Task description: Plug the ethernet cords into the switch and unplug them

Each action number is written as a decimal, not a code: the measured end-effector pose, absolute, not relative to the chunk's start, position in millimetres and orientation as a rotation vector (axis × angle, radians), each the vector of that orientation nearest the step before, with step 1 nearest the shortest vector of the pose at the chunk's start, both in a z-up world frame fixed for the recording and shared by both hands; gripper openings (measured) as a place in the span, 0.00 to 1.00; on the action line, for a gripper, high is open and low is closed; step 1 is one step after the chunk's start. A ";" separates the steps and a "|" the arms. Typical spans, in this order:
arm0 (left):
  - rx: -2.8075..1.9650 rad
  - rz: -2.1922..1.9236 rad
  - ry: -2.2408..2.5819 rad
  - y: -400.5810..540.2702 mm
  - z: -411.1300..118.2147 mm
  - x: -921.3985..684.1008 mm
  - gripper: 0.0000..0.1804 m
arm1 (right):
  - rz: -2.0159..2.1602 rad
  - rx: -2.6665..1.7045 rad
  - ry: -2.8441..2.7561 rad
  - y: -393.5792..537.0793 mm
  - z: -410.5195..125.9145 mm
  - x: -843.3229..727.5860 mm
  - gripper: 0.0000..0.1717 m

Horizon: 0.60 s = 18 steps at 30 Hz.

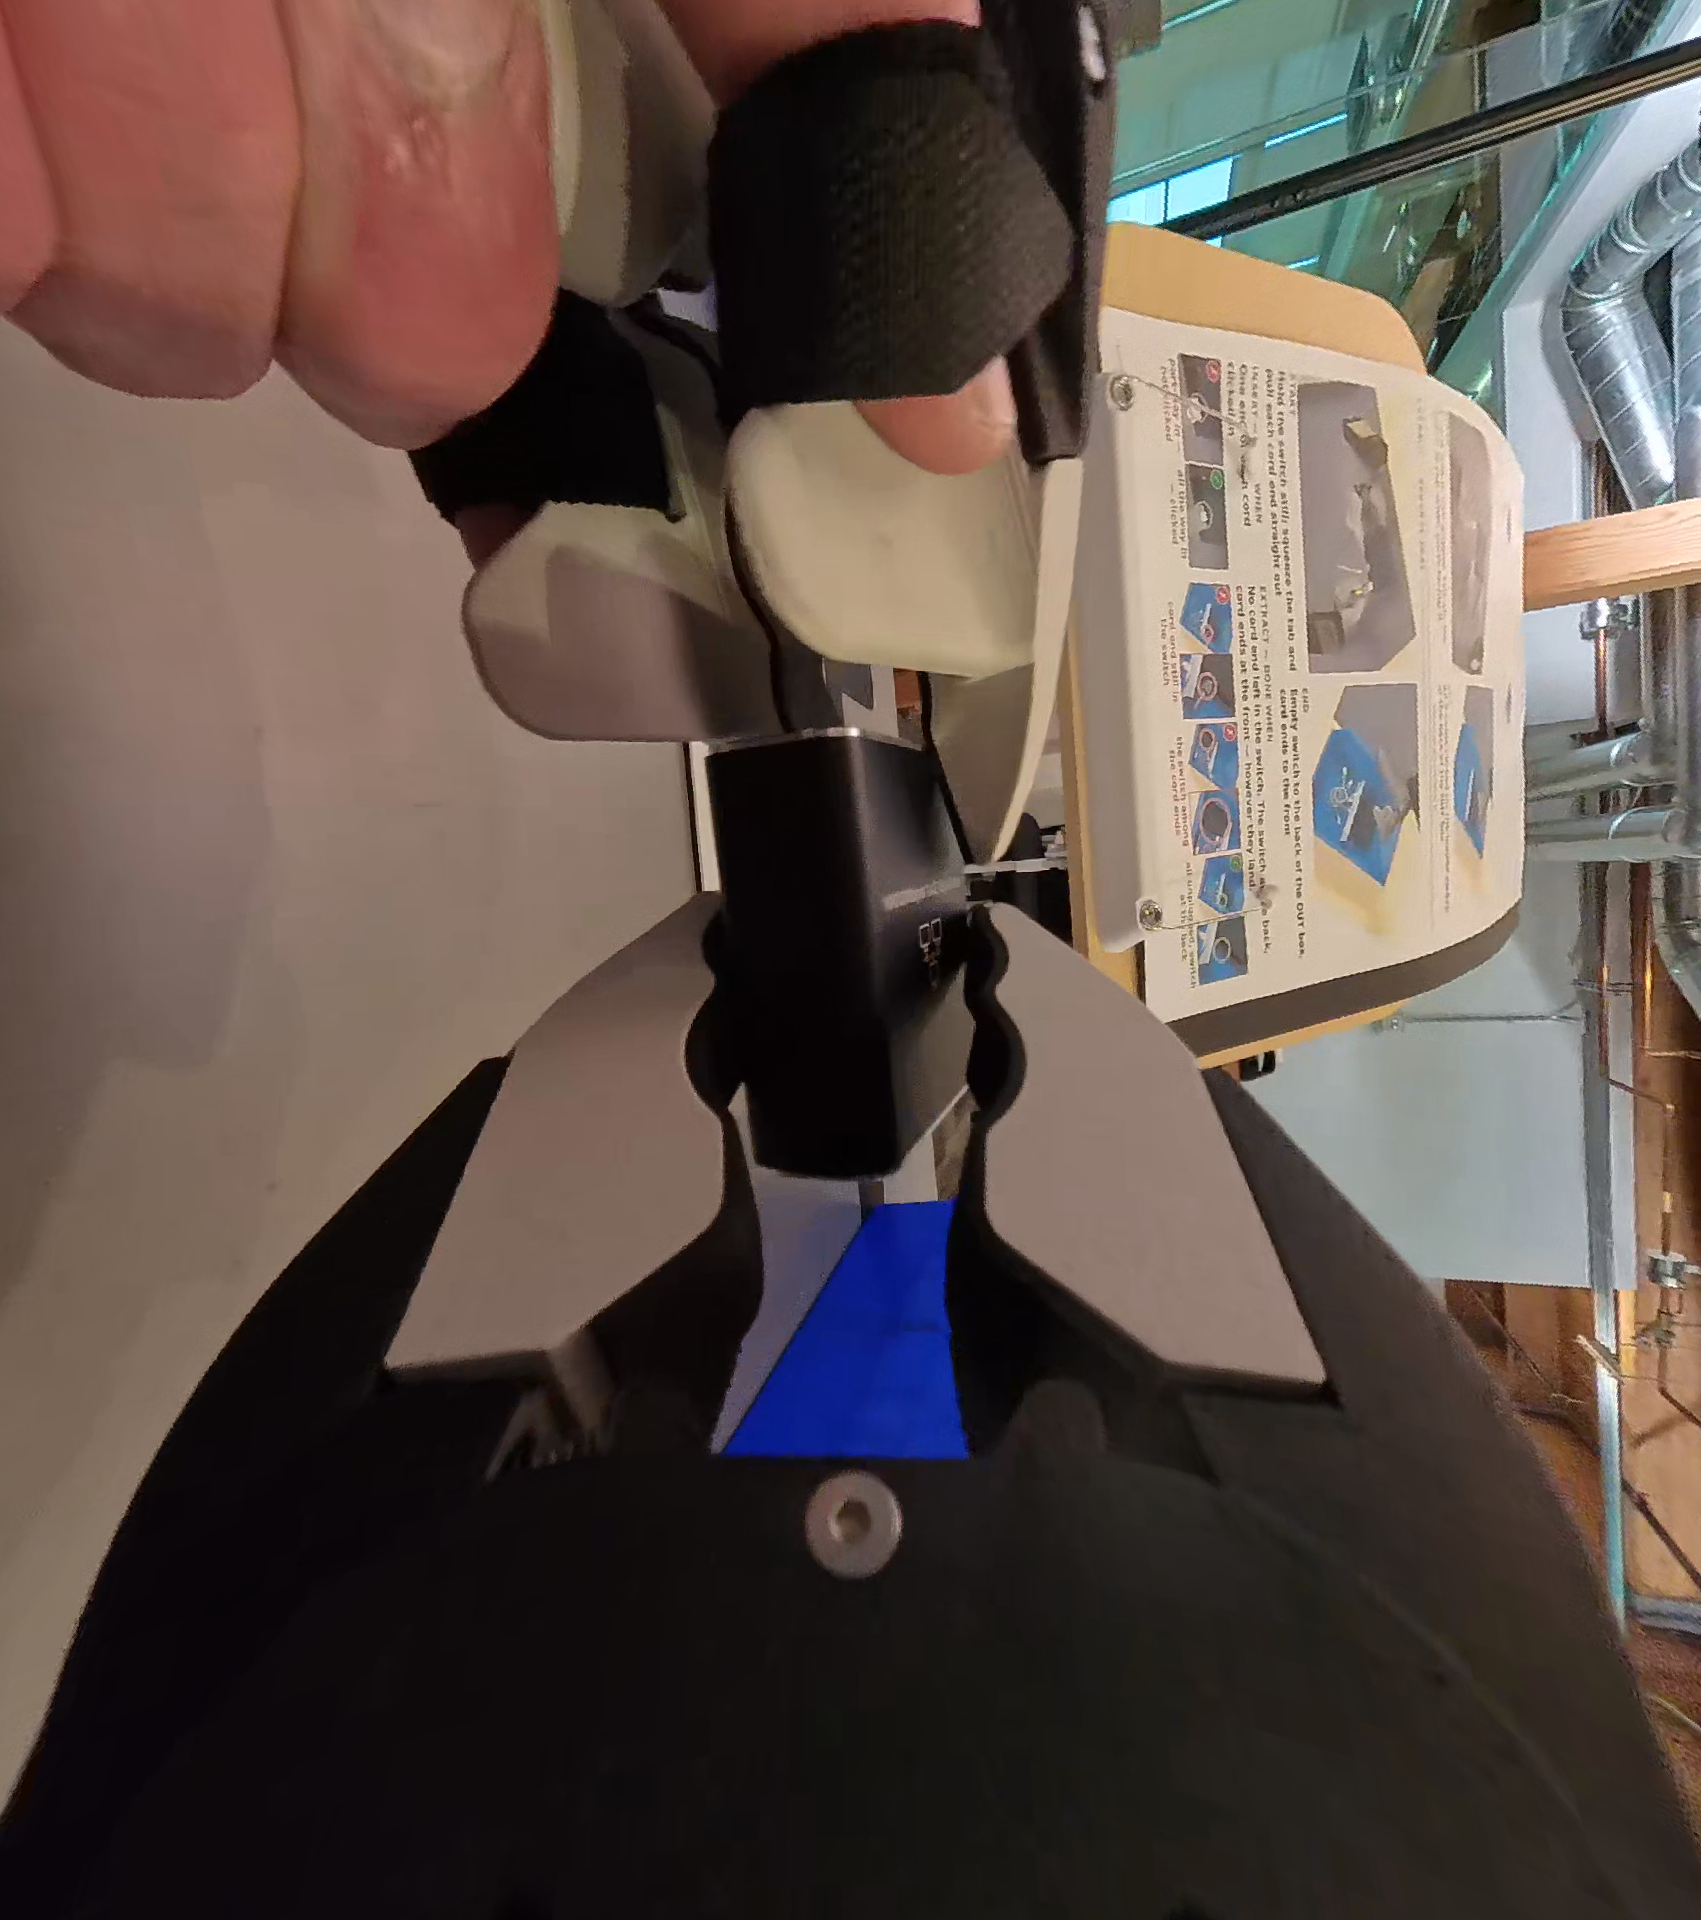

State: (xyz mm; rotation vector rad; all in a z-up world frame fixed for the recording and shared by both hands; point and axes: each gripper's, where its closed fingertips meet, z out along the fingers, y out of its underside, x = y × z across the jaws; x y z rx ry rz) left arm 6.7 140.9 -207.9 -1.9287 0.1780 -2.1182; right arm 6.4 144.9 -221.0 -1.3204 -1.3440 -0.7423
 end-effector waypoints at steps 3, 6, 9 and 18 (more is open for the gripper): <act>-1.870 -2.138 0.238 136.0 -196.9 7.4 0.20 | -0.623 -1.358 -1.336 143.7 -209.2 11.3 0.16; -1.798 -2.028 0.410 136.8 -182.7 2.2 0.27 | -0.434 -1.452 -1.323 145.4 -202.1 20.0 0.16; -1.671 -1.709 0.693 139.6 -168.2 -5.6 0.28 | -0.152 -1.538 -1.370 138.1 -202.9 20.7 0.16; -1.279 -0.932 1.517 109.1 -185.3 18.4 0.26 | 0.224 -1.598 -1.442 120.9 -192.4 21.0 0.16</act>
